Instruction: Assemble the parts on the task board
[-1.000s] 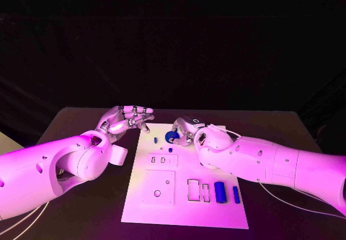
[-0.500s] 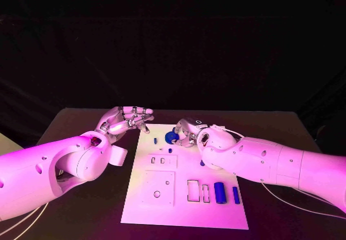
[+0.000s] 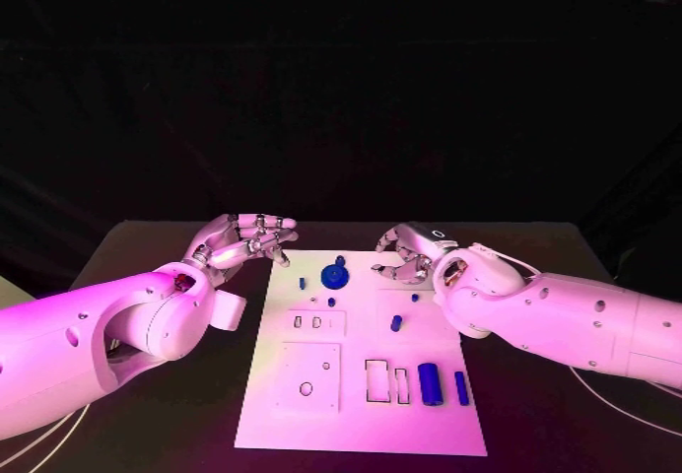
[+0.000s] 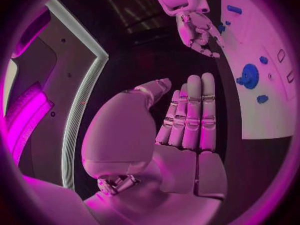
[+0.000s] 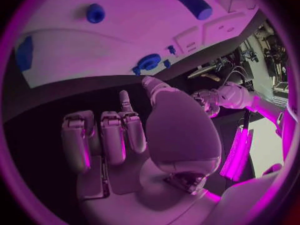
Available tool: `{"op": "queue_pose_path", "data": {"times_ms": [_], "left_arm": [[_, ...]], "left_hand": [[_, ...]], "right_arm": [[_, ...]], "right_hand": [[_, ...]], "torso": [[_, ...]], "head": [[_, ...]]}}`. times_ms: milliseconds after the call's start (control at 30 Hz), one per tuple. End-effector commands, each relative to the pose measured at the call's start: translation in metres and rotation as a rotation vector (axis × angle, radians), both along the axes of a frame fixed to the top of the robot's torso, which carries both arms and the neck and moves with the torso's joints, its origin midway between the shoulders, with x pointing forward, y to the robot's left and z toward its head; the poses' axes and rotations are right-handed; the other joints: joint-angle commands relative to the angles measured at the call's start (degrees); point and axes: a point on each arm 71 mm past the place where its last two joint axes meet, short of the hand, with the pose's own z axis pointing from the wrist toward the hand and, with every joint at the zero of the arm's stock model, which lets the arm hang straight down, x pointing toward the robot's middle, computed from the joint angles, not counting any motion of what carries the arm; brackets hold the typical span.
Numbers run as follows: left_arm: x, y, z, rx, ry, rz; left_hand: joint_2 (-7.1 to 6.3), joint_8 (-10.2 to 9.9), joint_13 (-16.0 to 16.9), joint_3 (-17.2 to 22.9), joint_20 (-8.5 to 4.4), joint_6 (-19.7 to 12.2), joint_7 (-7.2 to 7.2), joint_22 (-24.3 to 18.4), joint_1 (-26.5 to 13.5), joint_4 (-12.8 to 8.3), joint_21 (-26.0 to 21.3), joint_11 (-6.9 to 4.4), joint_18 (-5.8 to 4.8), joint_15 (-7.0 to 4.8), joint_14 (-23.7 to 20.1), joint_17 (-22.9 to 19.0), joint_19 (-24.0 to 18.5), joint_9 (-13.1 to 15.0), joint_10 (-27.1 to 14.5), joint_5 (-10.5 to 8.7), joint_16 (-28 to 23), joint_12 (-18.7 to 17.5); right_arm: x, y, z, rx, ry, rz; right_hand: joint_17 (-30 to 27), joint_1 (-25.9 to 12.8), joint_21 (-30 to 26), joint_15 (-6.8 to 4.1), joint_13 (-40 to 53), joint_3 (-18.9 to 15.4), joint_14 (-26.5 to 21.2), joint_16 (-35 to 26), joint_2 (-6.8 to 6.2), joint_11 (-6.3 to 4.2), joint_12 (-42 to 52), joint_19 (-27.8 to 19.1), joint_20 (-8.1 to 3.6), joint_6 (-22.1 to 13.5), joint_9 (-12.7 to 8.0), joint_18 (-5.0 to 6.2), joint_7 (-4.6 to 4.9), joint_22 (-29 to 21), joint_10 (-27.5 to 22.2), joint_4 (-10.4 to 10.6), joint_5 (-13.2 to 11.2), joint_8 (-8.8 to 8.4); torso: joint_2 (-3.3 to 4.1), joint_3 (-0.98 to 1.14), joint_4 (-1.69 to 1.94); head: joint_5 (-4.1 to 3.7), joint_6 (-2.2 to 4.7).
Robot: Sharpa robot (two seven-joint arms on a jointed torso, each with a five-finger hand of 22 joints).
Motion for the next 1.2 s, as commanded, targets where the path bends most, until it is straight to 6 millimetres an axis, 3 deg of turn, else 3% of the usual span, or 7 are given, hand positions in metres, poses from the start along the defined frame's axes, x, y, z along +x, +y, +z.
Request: {"op": "queue_pose_path", "data": {"times_ms": [33, 200, 333, 500, 600, 1200], "left_arm": [[0.0, -0.001, 0.002, -0.01, -0.01, -0.015], [-0.001, -0.001, 0.002, -0.012, -0.011, -0.018], [-0.001, -0.001, 0.002, -0.013, -0.011, -0.02], [0.0, -0.001, 0.002, -0.013, -0.011, -0.021], [0.0, -0.001, 0.002, -0.014, -0.011, -0.021], [0.001, -0.001, 0.001, -0.012, -0.01, -0.02]], "left_hand": [[0.03, 0.4, 0.0, 0.3, -0.01, 0.2, 0.02, 0.2, 0.5, 0.0, 0.5, -0.08, 0.7, -0.05, -0.5, -0.1, -0.5, 0.1, 0.5, -0.11, 0.3, 0.0], [-0.03, 0.4, 0.0, 0.4, 0.01, 0.2, 0.02, 0.3, 0.4, 0.0, 0.7, -0.07, 0.67, -0.01, -0.7, -0.2, -0.8, 0.1, 0.5, -0.13, 0.2, 0.0], [-0.03, 0.4, 0.0, 0.4, 0.01, 0.2, 0.02, 0.3, 0.4, 0.0, 0.7, -0.07, 0.67, -0.01, -0.7, -0.2, -0.8, 0.1, 0.5, -0.13, 0.2, 0.0], [-0.07, 0.4, 0.0, 0.4, 0.02, 0.2, 0.03, 0.4, 0.4, -0.1, 0.8, -0.07, 0.67, 0.01, -0.7, -0.2, -1.0, 0.1, 0.5, -0.14, 0.2, -0.1], [-0.07, 0.4, 0.0, 0.4, 0.02, 0.2, 0.03, 0.4, 0.4, -0.1, 0.8, -0.07, 0.67, 0.01, -0.7, -0.2, -1.0, 0.1, 0.5, -0.14, 0.2, -0.1], [-0.07, 0.4, 0.0, 0.4, 0.03, 0.2, 0.03, 0.4, 0.3, -0.1, 0.8, -0.06, 0.67, 0.01, -0.7, -0.3, -1.0, 0.1, 0.5, -0.15, 0.2, -0.1]], "right_arm": [[-0.006, -0.013, 0.01, 0.121, 0.001, 0.049], [-0.01, -0.052, 0.015, 0.169, 0.072, 0.038], [-0.009, -0.082, 0.013, 0.172, 0.11, 0.017], [-0.007, -0.106, 0.005, 0.158, 0.141, -0.012], [-0.007, -0.114, -0.001, 0.15, 0.158, -0.021], [-0.002, -0.121, -0.032, 0.109, 0.221, -0.055]], "right_hand": [[14.6, 1.8, 0.3, -0.09, 12.8, 0.2, 6.0, 0.3, -0.34, 0.04, -0.1, 6.1, 0.08, 0.8, -0.1, -0.83, -0.09, 15.1, 3.7, -0.8, -0.4, -0.18], [15.1, 5.8, 0.3, -0.22, 12.4, 1.1, 6.1, 0.4, -1.34, 0.06, -0.7, 6.1, -0.09, 0.5, -0.4, -0.83, -0.03, 15.1, 3.2, -2.7, -1.2, -0.62], [15.1, 7.3, 0.3, -0.2, 12.2, 1.1, 6.1, 0.4, -2.09, 0.1, -0.9, 6.1, -0.08, 0.3, -0.6, -0.83, -0.01, 15.1, 3.0, -3.5, -1.9, -0.91], [15.1, 8.5, 0.3, -0.23, 11.9, 1.1, 6.1, 0.4, -2.6, 0.05, -1.3, 6.1, -0.1, -0.3, -0.9, -0.83, -0.07, 15.1, 2.6, -4.1, -2.4, -1.35], [15.1, 8.8, 0.3, -0.22, 11.8, 1.0, 6.1, 0.4, -2.73, 0.05, -1.4, 6.1, -0.1, -0.5, -0.9, -0.83, -0.07, 15.1, 2.6, -4.2, -2.7, -1.48], [15.1, 9.4, 0.3, -0.18, 12.0, 1.1, 6.1, 0.4, -2.53, 0.08, -1.2, 6.1, -0.08, -0.4, -0.9, -0.83, -0.01, 15.1, 2.7, -4.3, -2.8, -1.46]], "torso": [[-0.2, 0.18, -0.59], [-0.26, 0.28, -0.92], [-0.22, 0.53, -1.06], [-0.24, 0.44, -0.89], [-0.19, 0.51, -0.8], [-0.29, 0.28, -0.8]], "head": [[-0.04, 0.21], [-0.38, 0.19], [-0.46, 0.06], [-0.84, -0.19], [-0.76, -0.36], [-0.42, -1.2]]}}
